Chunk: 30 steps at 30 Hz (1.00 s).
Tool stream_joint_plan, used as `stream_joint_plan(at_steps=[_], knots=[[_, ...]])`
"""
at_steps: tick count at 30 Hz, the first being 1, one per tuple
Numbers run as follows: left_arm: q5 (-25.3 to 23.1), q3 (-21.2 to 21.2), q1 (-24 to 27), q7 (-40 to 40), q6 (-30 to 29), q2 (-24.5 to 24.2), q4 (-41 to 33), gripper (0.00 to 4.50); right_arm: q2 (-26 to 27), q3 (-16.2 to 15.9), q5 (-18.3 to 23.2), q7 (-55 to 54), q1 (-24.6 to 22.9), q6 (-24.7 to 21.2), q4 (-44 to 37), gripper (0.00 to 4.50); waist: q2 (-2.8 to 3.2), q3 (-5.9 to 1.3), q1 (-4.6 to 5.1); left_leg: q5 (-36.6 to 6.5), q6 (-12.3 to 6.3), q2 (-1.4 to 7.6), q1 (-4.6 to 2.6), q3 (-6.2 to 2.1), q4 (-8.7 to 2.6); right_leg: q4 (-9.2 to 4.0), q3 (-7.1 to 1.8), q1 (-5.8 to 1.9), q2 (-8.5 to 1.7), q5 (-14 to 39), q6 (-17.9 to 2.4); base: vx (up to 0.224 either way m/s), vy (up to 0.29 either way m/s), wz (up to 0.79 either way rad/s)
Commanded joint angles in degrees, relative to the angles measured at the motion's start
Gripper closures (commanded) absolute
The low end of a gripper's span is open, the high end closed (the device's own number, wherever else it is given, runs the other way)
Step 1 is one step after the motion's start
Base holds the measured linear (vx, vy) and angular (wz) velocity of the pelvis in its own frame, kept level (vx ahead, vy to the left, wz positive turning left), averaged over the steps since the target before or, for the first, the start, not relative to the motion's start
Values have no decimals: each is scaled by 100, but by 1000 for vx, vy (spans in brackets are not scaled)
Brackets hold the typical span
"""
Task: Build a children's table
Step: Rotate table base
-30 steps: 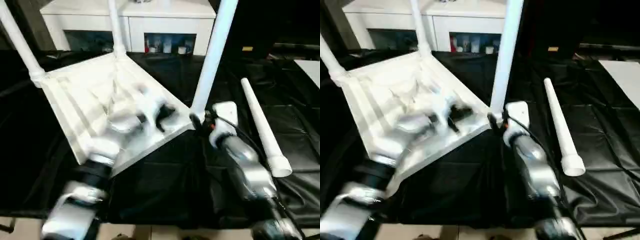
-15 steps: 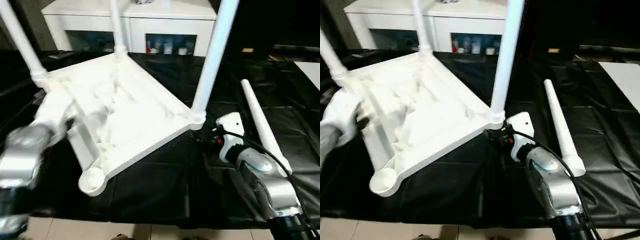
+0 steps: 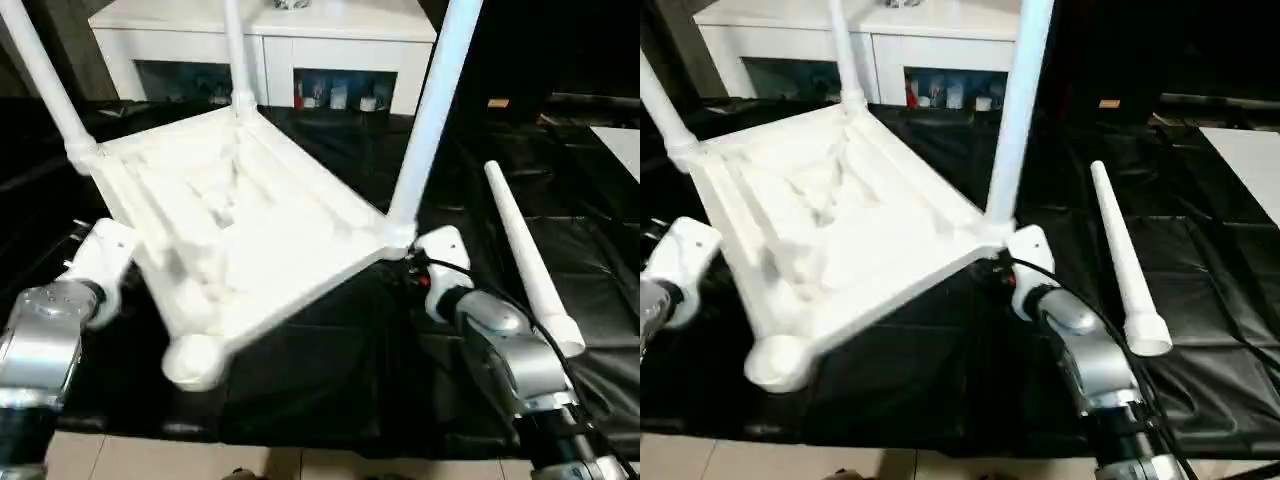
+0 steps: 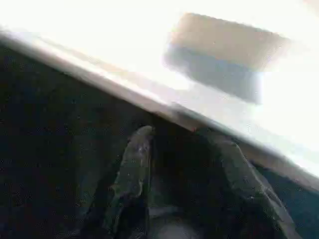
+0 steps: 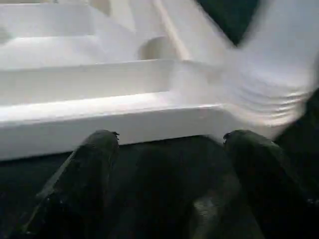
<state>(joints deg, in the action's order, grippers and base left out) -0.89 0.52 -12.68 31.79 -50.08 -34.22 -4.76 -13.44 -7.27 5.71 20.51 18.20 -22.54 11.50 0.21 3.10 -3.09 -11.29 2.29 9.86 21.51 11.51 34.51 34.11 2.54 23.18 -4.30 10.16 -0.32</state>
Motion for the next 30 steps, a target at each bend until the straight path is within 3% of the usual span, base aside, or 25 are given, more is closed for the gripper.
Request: stream_joint_plan(at_steps=[1,8,13,21,27,30], knots=[[340,-275,63,321,-156,119,-356,283,14,19,-41,26,91,-37,-11,66,69,-343,30,-1126,4,308,-147,-153,-464,-334,-251,-185,-341,1048,-1246,0,0,0],[304,-829,78,286,-222,550,-440,283,-113,201,41,27,98,-120,-219,66,46,-329,50,-1320,88,288,-131,-163,-478,-388,-255,-207,-323,1384,-996,0,0,0],[317,-951,-173,-47,115,1052,-164,283,-164,291,54,10,70,-148,-302,66,46,-337,46,-1344,67,278,-157,-151,-454,-419,-256,-180,-303,1428,-967,0,0,0],[100,-1170,-827,-571,886,1794,781,283,-333,373,-142,-246,207,-297,-399,66,21,-380,38,-1036,-6,278,-103,-172,-430,-379,-244,-250,-329,1125,-974,0,0,0],[1,-1288,-1412,-854,1605,2267,1691,283,-885,444,-699,-650,858,-1431,-243,66,31,-406,57,-701,-128,253,-93,-161,-384,-327,-228,-283,-291,566,-1178,0,0,0],[-20,-1338,-1407,-752,1794,2216,1650,273,-1151,712,-527,-636,1215,-2080,-22,40,18,-412,61,-723,-184,257,-85,-153,-364,-328,-235,-311,-323,565,-1234,0,0,0]])
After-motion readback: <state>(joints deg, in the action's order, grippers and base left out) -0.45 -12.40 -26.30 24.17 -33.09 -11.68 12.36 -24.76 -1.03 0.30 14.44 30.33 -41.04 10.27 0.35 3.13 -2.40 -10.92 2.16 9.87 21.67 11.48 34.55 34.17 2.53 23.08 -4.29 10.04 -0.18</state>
